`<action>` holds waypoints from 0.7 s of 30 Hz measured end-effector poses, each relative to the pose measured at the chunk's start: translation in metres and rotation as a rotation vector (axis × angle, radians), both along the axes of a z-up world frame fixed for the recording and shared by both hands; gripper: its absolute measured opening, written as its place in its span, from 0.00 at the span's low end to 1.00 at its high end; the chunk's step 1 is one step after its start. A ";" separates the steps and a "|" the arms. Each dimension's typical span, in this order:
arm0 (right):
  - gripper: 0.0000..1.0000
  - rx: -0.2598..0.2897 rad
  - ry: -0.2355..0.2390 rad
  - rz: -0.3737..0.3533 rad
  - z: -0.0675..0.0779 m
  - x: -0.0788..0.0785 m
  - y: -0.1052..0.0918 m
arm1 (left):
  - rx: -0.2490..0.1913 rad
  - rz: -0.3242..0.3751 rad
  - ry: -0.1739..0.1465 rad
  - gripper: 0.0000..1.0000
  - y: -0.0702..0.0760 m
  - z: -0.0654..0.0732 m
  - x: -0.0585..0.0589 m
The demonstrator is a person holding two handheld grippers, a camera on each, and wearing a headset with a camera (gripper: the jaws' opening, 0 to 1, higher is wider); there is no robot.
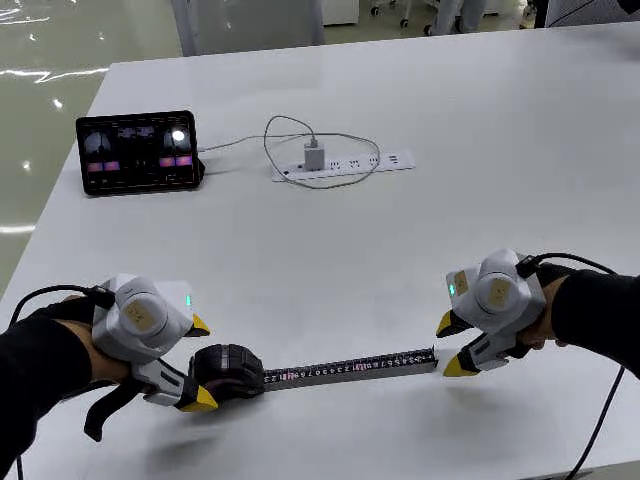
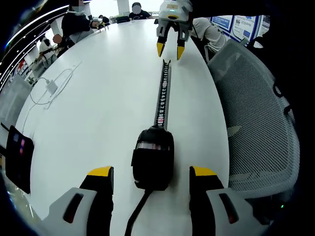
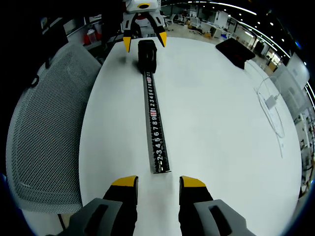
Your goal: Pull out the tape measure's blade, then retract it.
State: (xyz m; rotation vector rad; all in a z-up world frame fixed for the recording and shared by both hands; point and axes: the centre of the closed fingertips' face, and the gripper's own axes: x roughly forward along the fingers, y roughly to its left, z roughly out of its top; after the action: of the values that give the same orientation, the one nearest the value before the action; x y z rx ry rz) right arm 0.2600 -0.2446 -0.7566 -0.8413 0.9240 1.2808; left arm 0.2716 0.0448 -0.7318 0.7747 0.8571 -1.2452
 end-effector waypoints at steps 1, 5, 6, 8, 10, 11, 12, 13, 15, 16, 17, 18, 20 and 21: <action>0.30 0.000 -0.001 0.001 0.000 -0.001 -0.001 | 0.001 0.001 0.000 0.59 0.002 0.000 -0.001; 0.34 0.009 0.002 -0.021 0.000 -0.003 -0.008 | -0.005 0.026 0.001 0.62 0.008 0.002 -0.001; 0.35 0.015 0.003 -0.032 0.001 -0.004 -0.009 | -0.005 0.030 0.003 0.63 0.010 0.001 -0.002; 0.39 0.021 0.003 -0.046 0.002 -0.006 -0.011 | -0.007 0.033 0.010 0.65 0.011 0.002 -0.005; 0.42 0.021 0.004 -0.064 0.004 -0.008 -0.013 | -0.008 0.031 0.015 0.68 0.012 0.002 -0.008; 0.45 0.017 0.006 -0.070 0.006 -0.009 -0.015 | -0.007 0.026 0.016 0.69 0.012 0.003 -0.010; 0.48 0.014 0.009 -0.075 0.008 -0.011 -0.015 | -0.002 0.005 0.012 0.70 0.012 0.005 -0.013; 0.50 0.014 0.010 -0.075 0.010 -0.012 -0.016 | 0.000 -0.005 0.010 0.72 0.012 0.005 -0.015; 0.52 0.014 0.014 -0.073 0.012 -0.014 -0.017 | -0.013 -0.012 0.017 0.75 0.011 0.008 -0.017; 0.54 0.013 0.014 -0.072 0.013 -0.015 -0.017 | -0.019 -0.009 0.023 0.76 0.010 0.009 -0.018; 0.56 0.014 0.015 -0.067 0.013 -0.016 -0.017 | -0.026 -0.007 0.027 0.78 0.009 0.011 -0.018; 0.58 0.014 0.017 -0.066 0.013 -0.017 -0.017 | -0.028 -0.004 0.031 0.79 0.009 0.013 -0.019; 0.61 0.016 0.020 -0.067 0.012 -0.018 -0.017 | -0.031 0.001 0.042 0.82 0.008 0.012 -0.020; 0.63 0.019 0.021 -0.070 0.012 -0.019 -0.017 | -0.032 0.003 0.045 0.83 0.008 0.012 -0.021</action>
State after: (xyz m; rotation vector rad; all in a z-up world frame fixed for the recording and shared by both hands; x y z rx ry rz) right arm 0.2411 -0.2620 -0.7446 -0.7760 0.9483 1.2380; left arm 0.2507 0.0532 -0.7194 0.7212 0.8727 -1.2750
